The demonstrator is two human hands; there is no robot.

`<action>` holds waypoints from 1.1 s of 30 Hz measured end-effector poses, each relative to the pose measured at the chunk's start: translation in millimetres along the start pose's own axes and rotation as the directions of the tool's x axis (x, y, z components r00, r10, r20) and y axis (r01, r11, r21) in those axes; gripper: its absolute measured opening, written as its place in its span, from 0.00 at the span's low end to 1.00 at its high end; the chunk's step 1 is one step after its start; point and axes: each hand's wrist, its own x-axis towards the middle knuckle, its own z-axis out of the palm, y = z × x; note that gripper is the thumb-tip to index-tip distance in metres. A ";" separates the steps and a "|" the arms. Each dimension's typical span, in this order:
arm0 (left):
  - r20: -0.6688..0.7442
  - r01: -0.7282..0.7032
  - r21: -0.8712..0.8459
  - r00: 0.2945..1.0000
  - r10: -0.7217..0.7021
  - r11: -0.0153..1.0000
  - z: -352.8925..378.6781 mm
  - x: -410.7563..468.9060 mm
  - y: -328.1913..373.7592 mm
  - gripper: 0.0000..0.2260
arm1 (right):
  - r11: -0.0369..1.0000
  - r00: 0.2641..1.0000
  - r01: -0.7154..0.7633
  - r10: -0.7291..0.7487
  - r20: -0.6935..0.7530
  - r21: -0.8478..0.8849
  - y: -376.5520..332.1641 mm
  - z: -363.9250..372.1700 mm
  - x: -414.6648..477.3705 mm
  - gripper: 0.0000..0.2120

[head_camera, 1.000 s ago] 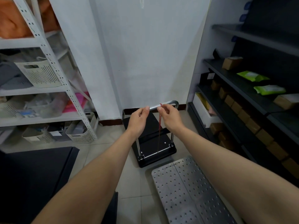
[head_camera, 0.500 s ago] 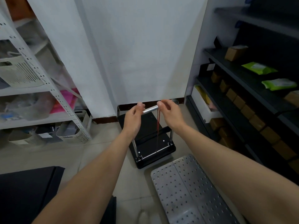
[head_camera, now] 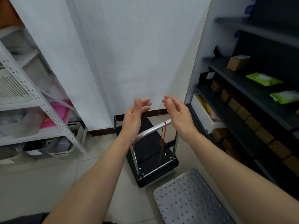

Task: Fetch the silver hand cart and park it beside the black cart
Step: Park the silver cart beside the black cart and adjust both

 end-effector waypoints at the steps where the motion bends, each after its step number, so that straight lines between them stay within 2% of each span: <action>1: 0.017 -0.004 0.000 1.000 0.004 1.000 -1.5 5.6 -0.7 0.38 | 1.000 1.000 0.003 -0.003 0.001 -0.003 0.0 1.1 4.4 0.33; 5: 0.062 0.003 0.019 0.998 -0.004 1.000 -5.0 22.9 -10.5 0.41 | 1.000 1.000 -0.005 0.005 0.006 -0.011 6.4 2.8 22.7 0.32; 10: 0.079 0.102 0.092 0.991 -0.109 0.991 -8.2 40.5 -34.9 0.45 | 0.995 0.998 -0.050 0.053 0.026 -0.091 24.3 1.5 50.3 0.26; 17: 0.098 0.169 0.194 0.977 -0.190 0.966 -1.9 60.8 -67.2 0.47 | 0.978 0.994 -0.100 0.106 0.019 -0.181 59.8 0.8 76.8 0.26; 19: 0.104 0.194 0.211 0.970 -0.219 0.958 1.3 64.2 -76.6 0.45 | 0.970 0.992 -0.111 0.121 0.031 -0.216 72.8 1.1 82.2 0.27; 21: 0.129 0.238 0.235 0.953 -0.273 0.943 4.0 68.1 -91.4 0.38 | 0.952 0.987 -0.131 0.150 0.049 -0.276 90.6 1.7 89.2 0.27; 26: 0.143 0.270 0.388 0.927 -0.347 0.881 5.2 77.1 -137.8 0.28 | 0.824 0.956 -0.194 0.280 0.084 -0.533 137.2 2.4 108.4 0.25; 29: 0.183 0.279 0.450 0.901 -0.393 0.849 7.9 79.4 -159.3 0.24 | 0.747 0.927 -0.216 0.359 0.109 -0.629 157.8 1.3 114.2 0.26; 33: 0.200 0.282 0.497 0.883 -0.424 0.821 11.0 80.7 -178.2 0.22 | 0.615 0.918 -0.138 0.373 0.133 -0.777 178.1 0.9 120.1 0.22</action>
